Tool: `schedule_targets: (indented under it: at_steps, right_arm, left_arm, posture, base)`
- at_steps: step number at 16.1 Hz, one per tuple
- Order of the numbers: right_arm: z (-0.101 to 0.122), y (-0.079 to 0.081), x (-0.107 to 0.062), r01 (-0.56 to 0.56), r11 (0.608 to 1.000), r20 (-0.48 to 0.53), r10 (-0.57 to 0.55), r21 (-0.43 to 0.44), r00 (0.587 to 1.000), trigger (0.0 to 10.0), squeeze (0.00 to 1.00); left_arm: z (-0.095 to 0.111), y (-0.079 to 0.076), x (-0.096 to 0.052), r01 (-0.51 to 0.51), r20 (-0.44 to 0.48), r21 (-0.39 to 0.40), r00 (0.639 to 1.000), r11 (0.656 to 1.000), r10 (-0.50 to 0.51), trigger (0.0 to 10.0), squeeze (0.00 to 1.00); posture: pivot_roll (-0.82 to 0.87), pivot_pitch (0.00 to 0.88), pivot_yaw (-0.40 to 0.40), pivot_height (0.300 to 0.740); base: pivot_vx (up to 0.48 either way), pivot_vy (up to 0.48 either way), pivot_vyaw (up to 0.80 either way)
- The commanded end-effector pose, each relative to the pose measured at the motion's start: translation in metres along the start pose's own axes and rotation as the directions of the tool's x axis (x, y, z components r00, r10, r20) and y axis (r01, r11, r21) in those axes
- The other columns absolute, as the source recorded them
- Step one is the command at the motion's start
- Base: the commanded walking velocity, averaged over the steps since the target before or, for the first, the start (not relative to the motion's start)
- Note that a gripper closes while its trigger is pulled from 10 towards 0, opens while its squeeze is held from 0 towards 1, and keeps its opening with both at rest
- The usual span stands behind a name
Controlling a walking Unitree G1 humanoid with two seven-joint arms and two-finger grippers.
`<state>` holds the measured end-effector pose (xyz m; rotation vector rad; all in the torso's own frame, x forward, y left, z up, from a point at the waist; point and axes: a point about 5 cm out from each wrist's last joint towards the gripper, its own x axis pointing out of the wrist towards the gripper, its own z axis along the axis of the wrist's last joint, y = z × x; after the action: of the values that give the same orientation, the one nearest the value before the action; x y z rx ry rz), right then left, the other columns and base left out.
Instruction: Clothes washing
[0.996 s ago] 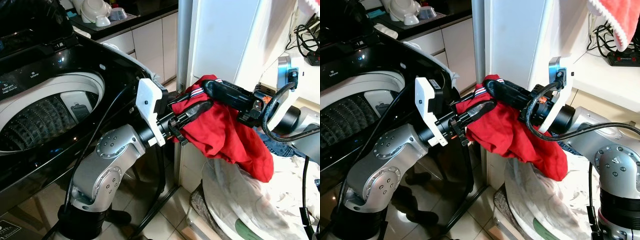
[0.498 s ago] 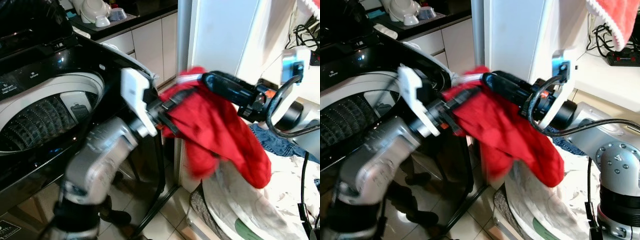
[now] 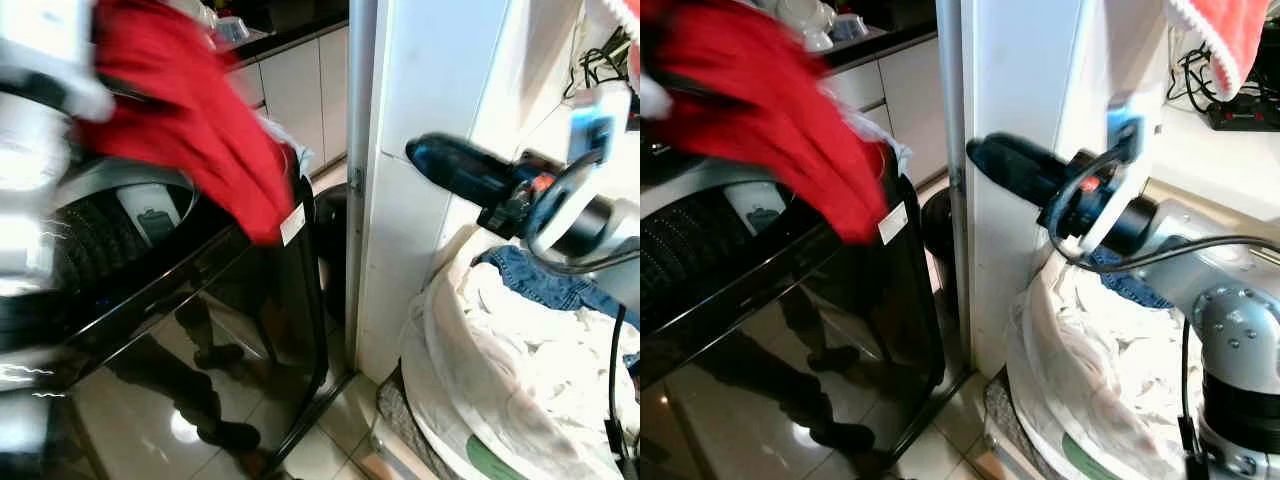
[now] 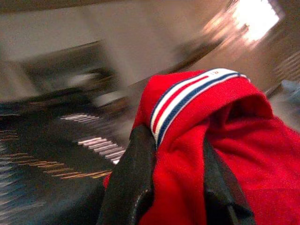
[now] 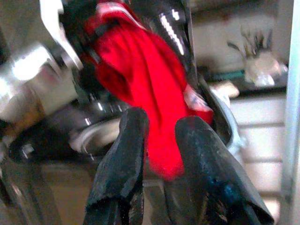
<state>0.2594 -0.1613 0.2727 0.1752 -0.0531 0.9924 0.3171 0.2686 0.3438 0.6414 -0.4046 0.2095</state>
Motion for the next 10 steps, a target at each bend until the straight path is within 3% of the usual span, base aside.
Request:
schedule_targets:
  at_steps: [1,2,3,4,5,6,7,8,10]
  right_arm:
    - [-0.004,0.006,0.003,-0.025,0.999,-0.041,0.023,-0.034,0.999,10.0,0.0]
    - [-0.007,0.007,0.003,-0.029,0.999,-0.055,0.027,-0.035,0.998,10.0,0.0]
    - [-0.01,0.009,0.004,-0.037,0.999,-0.069,0.034,-0.032,0.997,10.0,0.0]
    - [-0.011,0.01,0.004,-0.037,0.999,-0.077,0.035,-0.035,0.996,10.0,0.0]
    - [-0.013,0.01,0.004,-0.038,0.999,-0.088,0.034,-0.039,0.996,10.0,0.0]
    - [-0.014,0.011,0.004,-0.035,0.998,-0.091,0.031,-0.042,0.995,10.0,0.0]
    - [-0.015,0.01,0.002,-0.028,0.998,-0.093,0.023,-0.047,0.995,10.0,0.0]
    - [-0.015,0.01,0.001,-0.017,0.998,-0.096,0.012,-0.053,0.995,10.0,0.0]
    - [-0.015,0.008,-0.001,-0.005,0.998,-0.1,-0.001,-0.059,0.995,10.0,0.0]
  left_arm:
    - [-0.017,0.009,0.0,-0.047,-0.105,0.088,0.993,0.995,0.056,0.0,0.0]
    - [-0.031,0.008,-0.001,-0.025,-0.18,0.104,0.983,0.994,0.043,0.7,0.0]
    - [-0.064,-0.009,-0.009,0.05,-0.338,0.062,0.941,0.997,-0.026,10.0,0.0]
    - [-0.075,-0.017,-0.013,0.067,-0.387,0.023,0.921,0.998,-0.053,10.0,0.0]
    - [-0.096,-0.033,-0.021,0.094,-0.457,-0.06,0.883,0.994,-0.111,10.0,0.0]
    - [-0.113,-0.045,-0.029,0.139,-0.52,-0.078,0.839,0.987,-0.16,10.0,0.0]
    - [-0.122,-0.053,-0.035,0.161,-0.56,-0.131,0.802,0.978,-0.207,10.0,1.0]
    - [-0.126,-0.058,-0.039,0.172,-0.581,-0.193,0.773,0.966,-0.254,10.0,1.0]
    - [-0.129,-0.062,-0.04,0.187,-0.594,-0.23,0.75,0.955,-0.291,10.0,1.0]
  posture:
    - [-0.08,0.0,0.099,0.74]
    - [-0.08,0.0,0.099,0.74]
    - [-0.08,0.0,0.099,0.74]
    - [-0.09,0.0,0.103,0.74]
    - [-0.09,0.0,0.107,0.74]
    - [-0.09,0.0,0.11,0.74]
    - [-0.1,0.0,0.114,0.74]
    - [-0.1,0.0,0.115,0.74]
    - [-0.1,0.0,0.116,0.74]
  base:
    - [0.0,0.0,0.0]
    - [0.0,0.0,0.0]
    - [0.0,0.0,0.0]
    - [0.0,0.0,0.0]
    - [0.0,0.0,0.0]
    - [0.0,0.0,0.0]
    - [0.0,0.0,0.0]
    - [0.0,0.0,0.0]
    - [0.0,0.0,0.0]
